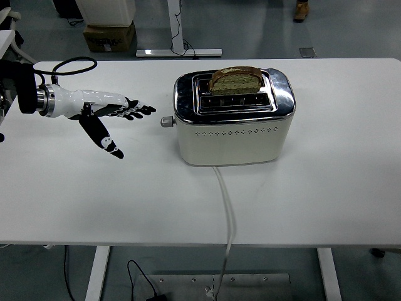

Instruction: Press down toaster

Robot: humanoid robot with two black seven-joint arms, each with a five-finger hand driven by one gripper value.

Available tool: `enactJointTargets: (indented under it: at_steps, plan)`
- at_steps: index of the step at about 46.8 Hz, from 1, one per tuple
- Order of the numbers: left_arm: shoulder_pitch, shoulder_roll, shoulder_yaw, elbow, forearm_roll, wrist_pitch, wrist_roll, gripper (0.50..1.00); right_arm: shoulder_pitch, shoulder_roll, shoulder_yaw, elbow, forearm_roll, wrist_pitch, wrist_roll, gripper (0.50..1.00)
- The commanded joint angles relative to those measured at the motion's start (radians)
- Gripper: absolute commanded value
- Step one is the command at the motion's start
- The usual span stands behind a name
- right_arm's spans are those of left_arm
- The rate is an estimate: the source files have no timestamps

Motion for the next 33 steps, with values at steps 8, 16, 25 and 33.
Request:
enactJointTargets:
  at_steps: [8,16,25,33]
  plan:
    - [-0.012,-0.024,0.024,0.001,0.000,0.000,0.000,1.000,0.000,0.000,0.000,-0.001,0.001,-0.001,0.000,1.000]
    - [-0.020,-0.025,0.027,0.001,0.000,0.000,0.000,1.000,0.000,0.000,0.000,-0.003,0.001,-0.001,0.000,0.998]
    - [-0.018,-0.034,0.030,0.001,0.000,0.002,0.000,1.000,0.000,0.000,0.000,-0.003,0.001,-0.001,0.000,1.000]
    - [-0.012,-0.034,0.030,0.011,0.000,0.002,0.000,1.000,0.000,0.000,0.000,-0.003,0.000,-0.001,0.000,0.998]
